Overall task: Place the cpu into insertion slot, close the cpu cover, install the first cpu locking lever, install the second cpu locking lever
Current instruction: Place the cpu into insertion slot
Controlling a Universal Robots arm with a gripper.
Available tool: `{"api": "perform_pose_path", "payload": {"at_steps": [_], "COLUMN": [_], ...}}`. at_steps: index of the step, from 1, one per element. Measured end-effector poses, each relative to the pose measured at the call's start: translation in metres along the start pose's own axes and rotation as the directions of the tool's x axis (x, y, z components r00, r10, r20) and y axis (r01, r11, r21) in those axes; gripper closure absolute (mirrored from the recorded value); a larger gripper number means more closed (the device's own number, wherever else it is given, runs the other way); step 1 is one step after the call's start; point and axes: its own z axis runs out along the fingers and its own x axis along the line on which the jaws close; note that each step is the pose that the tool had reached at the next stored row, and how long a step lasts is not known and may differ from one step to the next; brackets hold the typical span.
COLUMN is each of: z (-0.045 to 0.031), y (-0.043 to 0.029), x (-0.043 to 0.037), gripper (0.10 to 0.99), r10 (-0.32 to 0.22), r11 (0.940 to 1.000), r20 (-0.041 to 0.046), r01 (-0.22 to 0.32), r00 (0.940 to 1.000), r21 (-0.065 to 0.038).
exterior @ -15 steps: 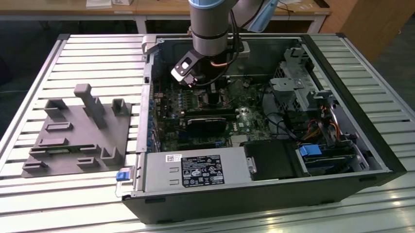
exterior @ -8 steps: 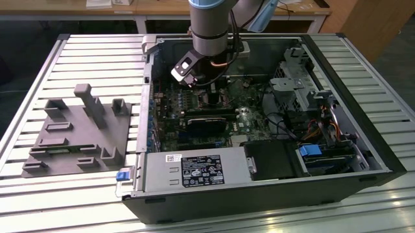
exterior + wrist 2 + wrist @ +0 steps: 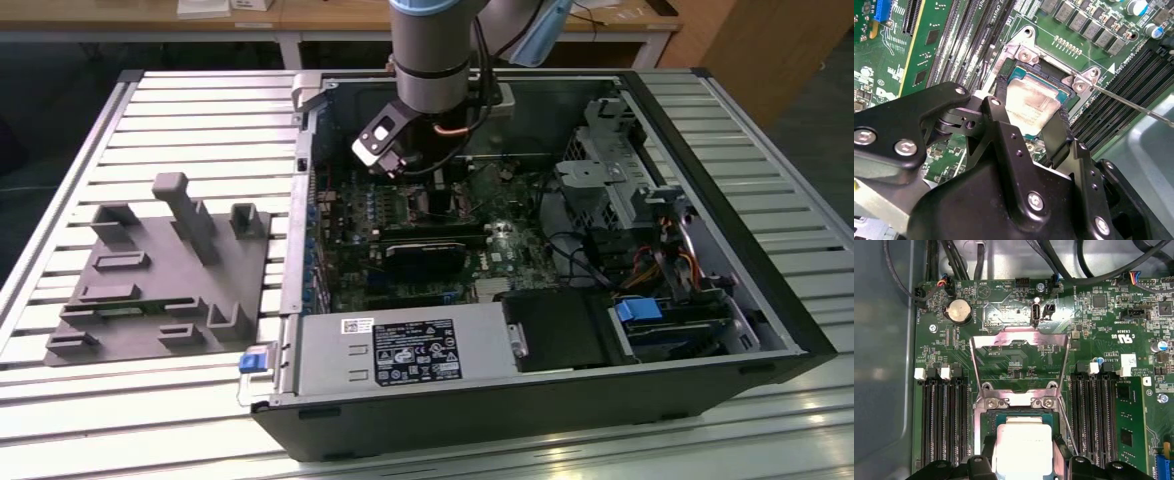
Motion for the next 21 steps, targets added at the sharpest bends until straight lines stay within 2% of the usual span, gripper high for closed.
{"api": "perform_pose_path", "payload": {"at_steps": [5, 21], "z": [0.0, 0.0026], "y": [0.0, -0.0002], "x": [0.0, -0.0003], "gripper": [0.553, 0.553], "r10": [-0.052, -0.051], "r11": [0.9986, 0.9987], "r20": [-0.0045, -0.0121], "r01": [0.052, 0.051], "r00": [0.9986, 0.9986], "r21": [0.001, 0.001]}}
